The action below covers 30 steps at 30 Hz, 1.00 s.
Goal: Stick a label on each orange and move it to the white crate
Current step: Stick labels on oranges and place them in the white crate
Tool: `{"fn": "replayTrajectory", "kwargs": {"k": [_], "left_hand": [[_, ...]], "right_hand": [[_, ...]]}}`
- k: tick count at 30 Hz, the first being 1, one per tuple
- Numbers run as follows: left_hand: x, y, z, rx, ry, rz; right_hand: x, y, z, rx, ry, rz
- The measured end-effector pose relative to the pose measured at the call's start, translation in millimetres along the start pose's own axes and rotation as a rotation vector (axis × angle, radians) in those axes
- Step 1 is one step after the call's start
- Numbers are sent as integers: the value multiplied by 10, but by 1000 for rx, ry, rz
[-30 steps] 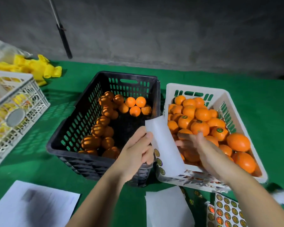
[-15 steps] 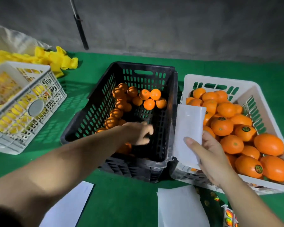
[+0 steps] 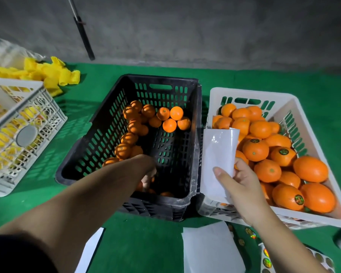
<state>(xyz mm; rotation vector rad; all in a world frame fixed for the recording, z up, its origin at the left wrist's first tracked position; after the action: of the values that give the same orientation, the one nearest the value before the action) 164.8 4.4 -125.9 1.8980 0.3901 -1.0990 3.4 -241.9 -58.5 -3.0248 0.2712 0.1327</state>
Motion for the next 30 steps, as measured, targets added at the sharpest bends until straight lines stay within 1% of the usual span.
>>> {"fn": "replayTrajectory", "kwargs": {"k": [2, 3, 4, 5, 7, 9, 10, 11, 12, 13, 14, 15, 17, 18, 19, 21, 22, 23, 25, 28, 29, 30], "left_hand": [[5, 3, -27, 43, 9, -41], [27, -18, -45, -16, -24, -15], [14, -11, -52, -51, -44, -23], [-49, -5, -73, -151, -28, -6], [-301, 107, -138, -403, -39, 116], [-648, 241, -219, -689, -97, 331], [-823, 262, -232, -901, -133, 487], [-1033, 254, -204, -1190, -181, 644], [-1240, 218, -140, -1484, -260, 742], [-1427, 172, -51, -1732, -379, 776], [-1563, 121, 66, -1928, -524, 748], [-1679, 65, 200, -2078, -661, 689], [-1845, -52, 488, -2295, -834, 577], [-1896, -112, 593, -2365, -881, 506], [-1960, -163, 706, -2387, -920, 442], [-2084, -223, 888, -2307, -1019, 364], [-2124, -238, 957, -2285, -1038, 350], [-2155, -236, 1015, -2311, -1025, 338], [-2173, -230, 1135, -2414, -938, 350], [-2208, -214, 1275, -2470, -833, 431], [-2214, -223, 1307, -2453, -807, 457], [-2221, -237, 1332, -2415, -779, 489]], "right_hand": [[-2, 0, -4, 4, -8, 9], [-3, -1, -10, 4, -12, 11], [-6, -1, -21, 7, -17, 14], [-10, -7, -34, 15, -25, 16], [-17, -11, -71, 62, -55, 16], [-29, 8, -119, 151, -109, -13], [-41, 26, -144, 200, -136, -38], [-66, 46, -171, 246, -156, -64], [-104, 61, -206, 295, -166, -89], [-151, 76, -233, 345, -165, -114], [-207, 81, -258, 393, -160, -138], [-269, 81, -275, 434, -152, -157], [-401, 88, -307, 500, -141, -174], [-442, 75, -323, 523, -144, -178], [-496, 84, -350, 528, -137, -178], [-583, 95, -423, 503, -112, -162], [-613, 104, -463, 482, -102, -136], [-634, 120, -498, 459, -94, -94], [-663, 148, -566, 403, -65, 17], [-705, 165, -624, 291, 19, 142], [-736, 164, -636, 212, 41, 204], [-768, 164, -648, 59, 75, 294]]}}
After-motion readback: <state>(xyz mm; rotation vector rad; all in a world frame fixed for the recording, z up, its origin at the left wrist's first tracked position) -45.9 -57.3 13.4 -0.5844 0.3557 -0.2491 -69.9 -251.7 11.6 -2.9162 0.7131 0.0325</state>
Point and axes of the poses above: each hand's wrist, its own x-axis towards the middle knuckle, its own y-axis out of the back of the hand, z = x × y, the point moved 1 cm from there along x, towards the middle knuckle, and after that the axes turned 3 degrees about z, right-handed, at the moved point
